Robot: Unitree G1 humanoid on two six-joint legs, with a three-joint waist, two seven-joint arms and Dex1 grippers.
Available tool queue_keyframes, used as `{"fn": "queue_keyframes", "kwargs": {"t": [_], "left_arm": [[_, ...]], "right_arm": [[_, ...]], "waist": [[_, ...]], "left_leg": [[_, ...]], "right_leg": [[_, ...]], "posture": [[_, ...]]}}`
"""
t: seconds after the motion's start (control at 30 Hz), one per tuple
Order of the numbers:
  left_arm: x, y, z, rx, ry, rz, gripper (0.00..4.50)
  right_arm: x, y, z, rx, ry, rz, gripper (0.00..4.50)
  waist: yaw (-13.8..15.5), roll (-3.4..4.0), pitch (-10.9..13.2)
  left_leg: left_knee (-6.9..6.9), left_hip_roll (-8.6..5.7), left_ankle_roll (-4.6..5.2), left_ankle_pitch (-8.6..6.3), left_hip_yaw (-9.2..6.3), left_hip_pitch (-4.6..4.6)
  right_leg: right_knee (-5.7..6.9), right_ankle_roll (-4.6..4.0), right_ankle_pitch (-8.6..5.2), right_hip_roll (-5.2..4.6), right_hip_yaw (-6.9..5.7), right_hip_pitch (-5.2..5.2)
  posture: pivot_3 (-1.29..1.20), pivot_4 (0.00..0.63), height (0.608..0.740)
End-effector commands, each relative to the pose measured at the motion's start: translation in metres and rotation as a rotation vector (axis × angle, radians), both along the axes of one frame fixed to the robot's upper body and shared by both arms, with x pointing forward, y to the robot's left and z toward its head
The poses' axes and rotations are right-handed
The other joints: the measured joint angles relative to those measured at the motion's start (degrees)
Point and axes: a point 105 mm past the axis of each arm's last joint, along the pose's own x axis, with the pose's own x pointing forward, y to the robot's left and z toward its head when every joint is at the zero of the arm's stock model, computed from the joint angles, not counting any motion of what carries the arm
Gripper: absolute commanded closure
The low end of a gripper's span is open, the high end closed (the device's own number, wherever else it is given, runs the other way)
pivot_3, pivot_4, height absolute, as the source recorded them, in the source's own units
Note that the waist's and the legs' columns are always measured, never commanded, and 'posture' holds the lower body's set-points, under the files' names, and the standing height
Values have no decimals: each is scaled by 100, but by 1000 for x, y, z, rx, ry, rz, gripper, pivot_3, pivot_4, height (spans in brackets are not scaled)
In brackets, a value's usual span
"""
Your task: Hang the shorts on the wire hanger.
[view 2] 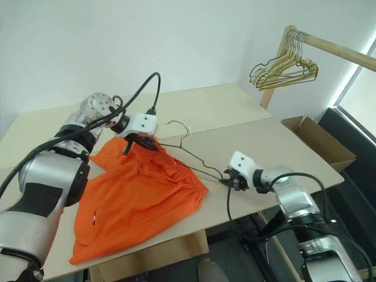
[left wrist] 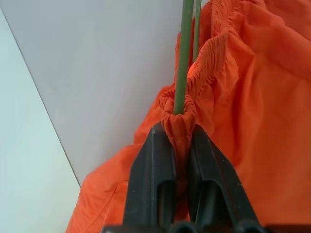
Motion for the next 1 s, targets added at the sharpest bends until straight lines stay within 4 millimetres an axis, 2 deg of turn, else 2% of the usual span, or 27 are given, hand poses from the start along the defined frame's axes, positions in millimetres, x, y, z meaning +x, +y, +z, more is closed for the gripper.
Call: {"fn": "queue_keyframes", "kwargs": {"t": [0.03,0.13,0.2,0.27,0.33,0.47,0.6,0.67,0.83,1.0], "left_arm": [[2,5,42,-42,-112,-23,4448],[1,12,51,-63,-124,-16,4448],[2,15,56,-76,-151,-6,4448],[2,15,64,-121,-160,4,4448],[1,15,70,-152,-162,5,4448],[1,20,76,-133,-186,5,4448],[0,23,78,-123,-191,6,4448],[0,24,79,-119,-193,2,4448],[-1,24,81,-118,-198,1,4448],[0,23,81,-127,-201,1,4448]], "right_arm": [[8,-39,33,126,-66,-167,2304],[-5,-54,34,139,-49,-178,1838],[-11,-59,29,143,-12,-204,1155],[-24,-51,23,212,66,-165,591],[-30,-36,21,368,187,-168,591],[-37,18,16,663,379,-124,591],[-42,59,13,832,551,-92,591],[-47,74,7,831,598,-87,591],[-53,89,1,842,629,-88,591],[-46,104,-8,816,622,-113,591]], "waist": [[3,-1,0],[8,-1,0],[32,-1,0],[26,-1,0],[8,0,1],[-21,-1,1],[39,5,5],[109,5,5],[282,5,4],[351,6,4]], "left_leg": [[0,-1,2,-1,0,0],[0,0,4,-2,0,2],[0,0,6,-4,-1,4],[-1,3,7,-4,-2,9],[1,3,7,-4,-1,12],[0,9,7,-4,1,22],[1,1,7,-4,-20,18],[2,-2,7,-4,-21,11],[3,-8,11,-7,-24,-15],[22,-11,11,-6,-27,-80]], "right_leg": [[-1,-1,1,-1,0,0],[-1,-9,5,-2,0,2],[-2,-6,4,-2,-2,6],[-2,5,-3,1,-4,11],[4,21,-12,0,-1,11],[10,22,-12,8,7,14],[13,19,-10,10,6,12],[9,11,-5,6,5,8],[3,-10,9,2,2,-13],[23,-13,15,2,2,-82]], "posture": [[-227,0,740],[-227,0,740],[-225,0,740],[-225,0,740],[-218,0,740],[-210,0,740],[-191,0,740],[-186,0,740],[-179,0,740],[-180,0,740]]}}
